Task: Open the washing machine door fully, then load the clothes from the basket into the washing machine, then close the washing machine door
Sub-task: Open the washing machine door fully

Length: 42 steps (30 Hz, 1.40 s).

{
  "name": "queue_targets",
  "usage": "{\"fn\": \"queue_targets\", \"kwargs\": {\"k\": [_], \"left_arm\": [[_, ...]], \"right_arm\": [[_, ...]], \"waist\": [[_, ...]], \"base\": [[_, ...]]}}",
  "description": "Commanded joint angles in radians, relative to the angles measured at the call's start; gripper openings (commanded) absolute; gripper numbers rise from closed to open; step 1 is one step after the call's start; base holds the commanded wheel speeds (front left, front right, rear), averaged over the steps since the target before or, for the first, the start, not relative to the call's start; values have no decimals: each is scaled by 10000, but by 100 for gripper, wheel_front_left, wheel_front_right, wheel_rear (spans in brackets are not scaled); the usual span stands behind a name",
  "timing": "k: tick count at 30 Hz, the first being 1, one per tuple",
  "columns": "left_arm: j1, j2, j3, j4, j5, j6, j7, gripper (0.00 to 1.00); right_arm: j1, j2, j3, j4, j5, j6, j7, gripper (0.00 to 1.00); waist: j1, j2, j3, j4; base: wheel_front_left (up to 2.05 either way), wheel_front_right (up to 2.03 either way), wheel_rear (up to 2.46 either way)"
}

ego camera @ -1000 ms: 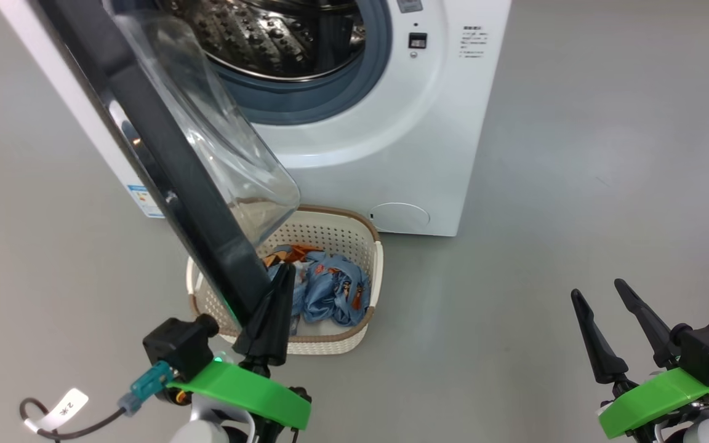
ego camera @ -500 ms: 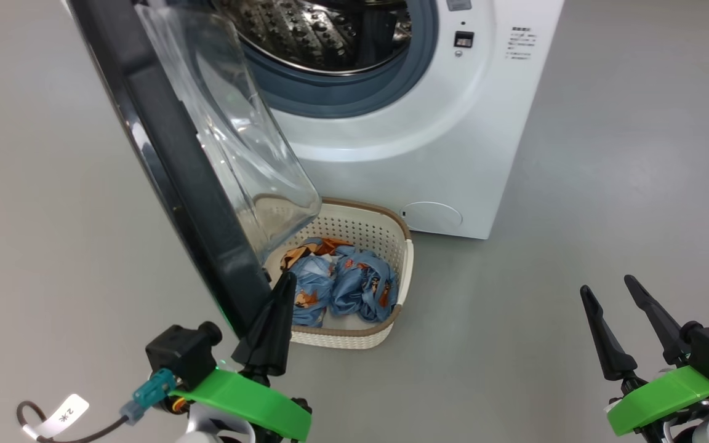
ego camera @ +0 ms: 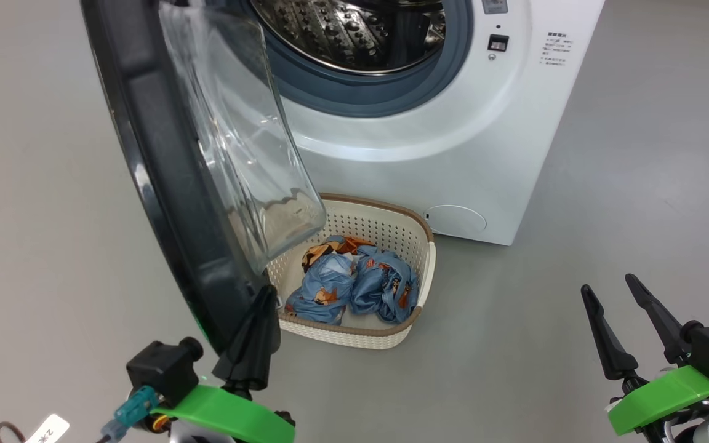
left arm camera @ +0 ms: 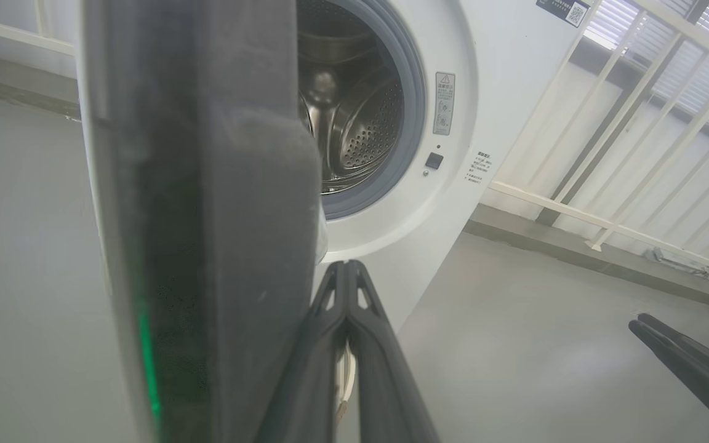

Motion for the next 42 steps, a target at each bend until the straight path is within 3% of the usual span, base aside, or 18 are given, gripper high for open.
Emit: {"fn": "queue_targets", "kwargs": {"k": [1,22,42], "left_arm": [[-92,321,594,-236,100,196,0,0],[439,893,1325,-681,18,768,-44,0],[221,1553,2679,-285,-290,1148,-385,0]], "right_arm": [[48,-175,146,-242,-75,23,-132,100],[168,-245,320,-226,-23,23,-132,100],[88,-299,386,-219,-7,23,-132,100]], "waist": [[-1,0,-26,55],[-1,0,-169,558],[-1,0,23,526]], "base": [[0,0,0],[0,0,0],[0,0,0]]}}
